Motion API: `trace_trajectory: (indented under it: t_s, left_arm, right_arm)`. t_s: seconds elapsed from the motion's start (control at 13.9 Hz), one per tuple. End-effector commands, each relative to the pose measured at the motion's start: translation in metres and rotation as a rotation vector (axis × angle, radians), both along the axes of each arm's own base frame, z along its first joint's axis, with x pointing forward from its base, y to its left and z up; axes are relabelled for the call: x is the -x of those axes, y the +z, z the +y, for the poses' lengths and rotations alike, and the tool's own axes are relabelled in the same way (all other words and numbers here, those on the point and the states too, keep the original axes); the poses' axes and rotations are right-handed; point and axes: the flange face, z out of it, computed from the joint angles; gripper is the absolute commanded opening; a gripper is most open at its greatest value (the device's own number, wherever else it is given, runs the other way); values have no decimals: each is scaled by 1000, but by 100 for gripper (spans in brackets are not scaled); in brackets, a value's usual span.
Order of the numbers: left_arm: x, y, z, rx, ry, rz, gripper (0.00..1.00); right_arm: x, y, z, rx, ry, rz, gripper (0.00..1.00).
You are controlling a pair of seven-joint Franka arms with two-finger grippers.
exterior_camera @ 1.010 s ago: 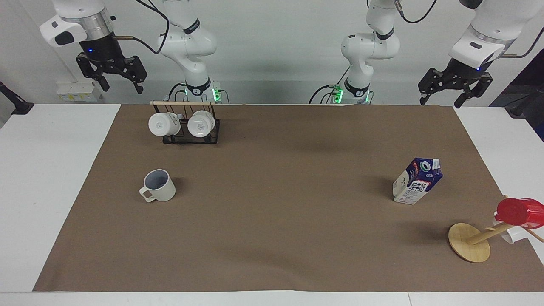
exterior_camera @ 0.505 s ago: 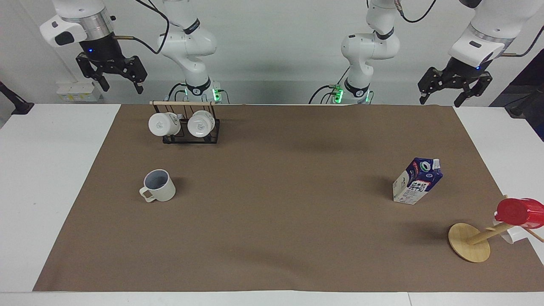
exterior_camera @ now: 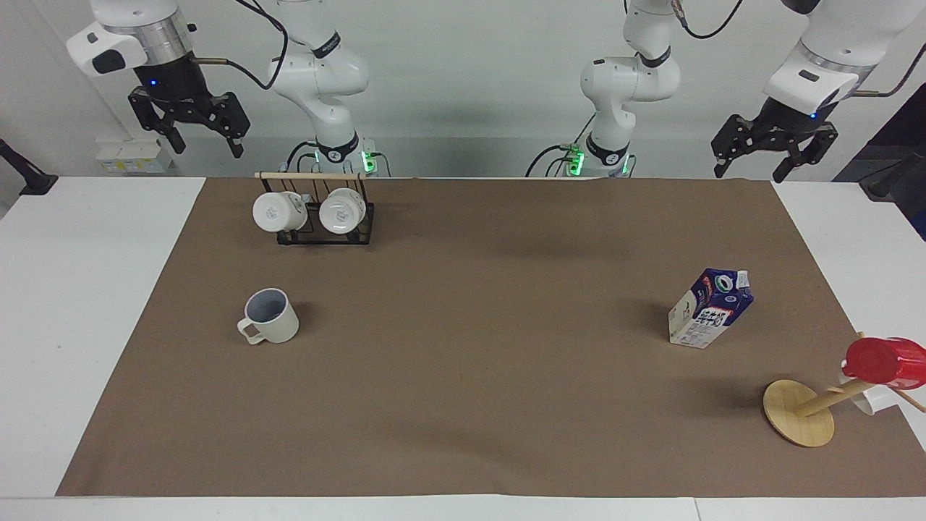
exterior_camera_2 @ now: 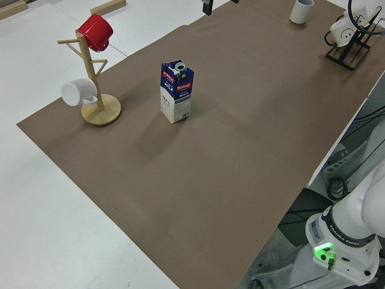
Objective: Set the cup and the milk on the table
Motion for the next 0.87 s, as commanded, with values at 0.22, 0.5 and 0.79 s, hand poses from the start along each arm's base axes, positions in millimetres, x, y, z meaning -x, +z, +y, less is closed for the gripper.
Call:
trace_trajectory:
  t_s: [0.22, 0.5, 0.79]
  left_arm:
    - [8, 0, 2, 19, -3, 1, 100]
    - [8, 0, -1, 19, -6, 5, 100]
    - [8, 0, -1, 19, -6, 5, 100]
  right_arm:
    - [10, -6, -4, 3, 25, -16, 100]
    - [9, -7, -4, 3, 26, -16, 100]
    - [2, -14, -1, 5, 23, -22, 100]
